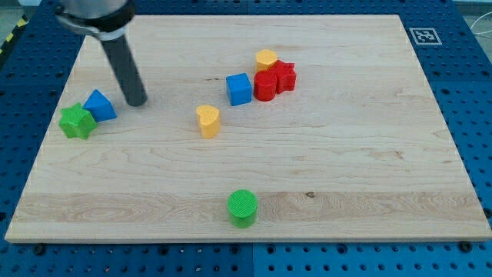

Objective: Move the yellow heart closer to the blue triangle

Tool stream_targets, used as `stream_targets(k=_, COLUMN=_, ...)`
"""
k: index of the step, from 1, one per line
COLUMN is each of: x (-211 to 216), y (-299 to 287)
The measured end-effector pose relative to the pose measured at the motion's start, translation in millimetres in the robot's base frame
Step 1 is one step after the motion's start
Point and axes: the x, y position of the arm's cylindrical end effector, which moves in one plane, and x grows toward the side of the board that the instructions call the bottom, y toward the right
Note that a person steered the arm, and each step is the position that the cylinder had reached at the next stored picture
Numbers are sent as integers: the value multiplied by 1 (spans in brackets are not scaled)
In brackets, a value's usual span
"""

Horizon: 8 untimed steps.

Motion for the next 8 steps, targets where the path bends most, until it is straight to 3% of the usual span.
stream_targets(k=3, x=79, y=95)
stream_targets(k=4, x=75, y=137)
stream_targets(k=8, x=3, y=82)
